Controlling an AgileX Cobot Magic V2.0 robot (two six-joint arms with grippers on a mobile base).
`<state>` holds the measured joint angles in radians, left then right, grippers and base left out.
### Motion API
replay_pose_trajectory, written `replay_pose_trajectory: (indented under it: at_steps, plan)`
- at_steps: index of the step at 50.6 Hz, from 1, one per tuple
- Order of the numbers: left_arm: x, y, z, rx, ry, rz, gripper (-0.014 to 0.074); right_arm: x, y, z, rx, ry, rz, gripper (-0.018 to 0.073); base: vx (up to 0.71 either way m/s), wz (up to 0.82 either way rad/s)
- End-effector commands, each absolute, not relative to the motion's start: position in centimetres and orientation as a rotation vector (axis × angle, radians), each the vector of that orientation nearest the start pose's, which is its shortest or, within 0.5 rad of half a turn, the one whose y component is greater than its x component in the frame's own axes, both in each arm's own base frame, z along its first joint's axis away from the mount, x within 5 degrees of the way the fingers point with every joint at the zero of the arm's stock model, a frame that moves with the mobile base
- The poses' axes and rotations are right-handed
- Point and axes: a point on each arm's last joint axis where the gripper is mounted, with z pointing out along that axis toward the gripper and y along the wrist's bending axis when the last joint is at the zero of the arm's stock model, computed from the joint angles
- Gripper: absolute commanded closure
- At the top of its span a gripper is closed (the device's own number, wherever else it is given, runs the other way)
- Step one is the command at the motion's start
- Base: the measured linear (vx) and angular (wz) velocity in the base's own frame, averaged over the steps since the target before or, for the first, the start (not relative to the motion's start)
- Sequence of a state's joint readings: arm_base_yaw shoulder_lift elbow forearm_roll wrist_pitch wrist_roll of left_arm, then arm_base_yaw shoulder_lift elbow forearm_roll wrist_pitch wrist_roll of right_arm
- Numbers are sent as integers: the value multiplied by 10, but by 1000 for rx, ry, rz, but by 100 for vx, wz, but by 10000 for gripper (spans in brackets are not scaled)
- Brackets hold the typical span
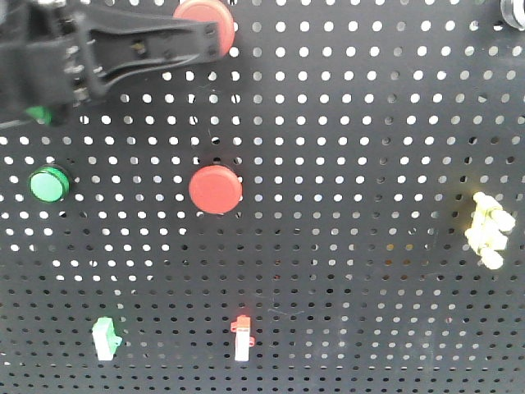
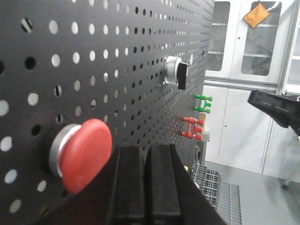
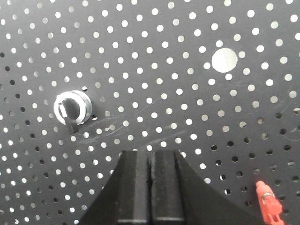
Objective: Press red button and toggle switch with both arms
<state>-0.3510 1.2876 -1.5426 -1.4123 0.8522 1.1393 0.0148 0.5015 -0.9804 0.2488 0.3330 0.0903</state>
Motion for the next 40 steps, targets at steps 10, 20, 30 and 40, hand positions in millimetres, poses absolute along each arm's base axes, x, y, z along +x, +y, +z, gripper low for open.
replay_pose_trajectory:
  at_steps: [10,20,30,40]
  plan:
    - [220,-139,534,662,1287,-899,594,57,6,481,140,1243,325,562,0,0]
    - [228,-137,531,606,1333,-865,594,57,6,481,138,1243,320,562,0,0]
    - [236,-137,527,576,1360,-841,594,57,6,480,137,1252,321,562,0,0]
    - [239,-134,528,522,1366,-823,594,58,7,479,136,1266,321,562,0,0]
